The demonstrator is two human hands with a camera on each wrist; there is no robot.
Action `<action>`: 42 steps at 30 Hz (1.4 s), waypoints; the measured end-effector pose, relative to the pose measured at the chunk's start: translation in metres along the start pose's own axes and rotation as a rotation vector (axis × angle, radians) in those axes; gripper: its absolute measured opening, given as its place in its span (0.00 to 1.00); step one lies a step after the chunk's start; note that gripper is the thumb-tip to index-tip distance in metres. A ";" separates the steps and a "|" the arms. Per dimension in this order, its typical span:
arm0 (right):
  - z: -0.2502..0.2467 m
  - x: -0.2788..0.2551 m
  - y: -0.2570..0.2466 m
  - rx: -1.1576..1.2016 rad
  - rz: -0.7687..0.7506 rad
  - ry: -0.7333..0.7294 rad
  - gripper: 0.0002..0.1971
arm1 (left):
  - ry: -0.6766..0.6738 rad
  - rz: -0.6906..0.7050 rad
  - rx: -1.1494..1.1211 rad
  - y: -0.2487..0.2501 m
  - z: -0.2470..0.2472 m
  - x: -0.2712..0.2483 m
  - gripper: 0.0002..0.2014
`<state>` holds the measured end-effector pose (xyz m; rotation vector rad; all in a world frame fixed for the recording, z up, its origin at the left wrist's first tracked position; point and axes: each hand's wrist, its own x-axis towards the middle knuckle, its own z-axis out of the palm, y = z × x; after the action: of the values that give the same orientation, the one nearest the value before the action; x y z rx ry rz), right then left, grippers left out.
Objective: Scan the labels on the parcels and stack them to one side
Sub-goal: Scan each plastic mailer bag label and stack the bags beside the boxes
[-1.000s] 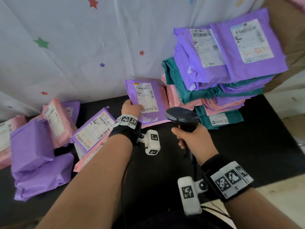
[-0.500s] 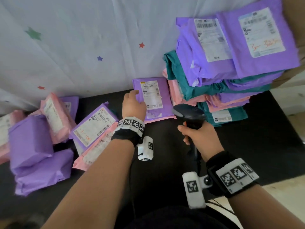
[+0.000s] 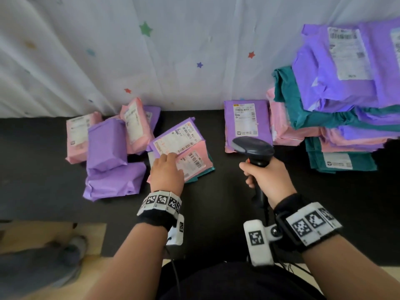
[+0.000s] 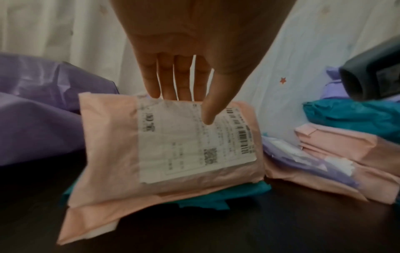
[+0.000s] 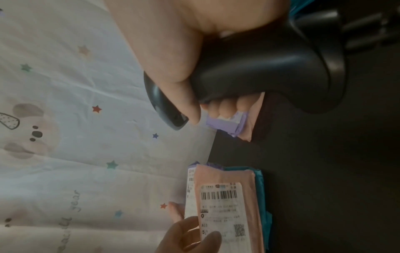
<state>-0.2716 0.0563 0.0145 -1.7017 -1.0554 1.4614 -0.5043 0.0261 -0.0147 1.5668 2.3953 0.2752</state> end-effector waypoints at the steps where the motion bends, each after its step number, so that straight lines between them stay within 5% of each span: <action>1: 0.003 -0.002 -0.001 -0.009 0.000 -0.006 0.06 | -0.009 0.008 0.029 -0.003 0.001 0.000 0.21; 7: 0.008 -0.009 -0.003 -0.043 -0.010 0.006 0.07 | -0.079 0.031 0.059 0.000 -0.002 0.007 0.14; 18: 0.000 -0.019 -0.009 0.021 -0.087 0.091 0.09 | -0.083 -0.042 -0.695 0.031 -0.029 0.003 0.03; 30: -0.013 -0.025 -0.013 0.014 -0.150 0.079 0.12 | -0.504 -0.605 -1.650 0.066 -0.026 0.014 0.14; 38: -0.013 -0.021 -0.012 -0.029 -0.182 0.110 0.21 | -0.526 -0.455 -1.727 0.084 -0.027 0.012 0.12; 42: -0.014 -0.020 -0.013 -0.080 -0.218 0.134 0.16 | -0.549 -0.399 -1.759 0.090 -0.032 0.014 0.18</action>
<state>-0.2608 0.0453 0.0373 -1.6556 -1.1979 1.1671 -0.4415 0.0741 0.0409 0.2190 1.0593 1.1801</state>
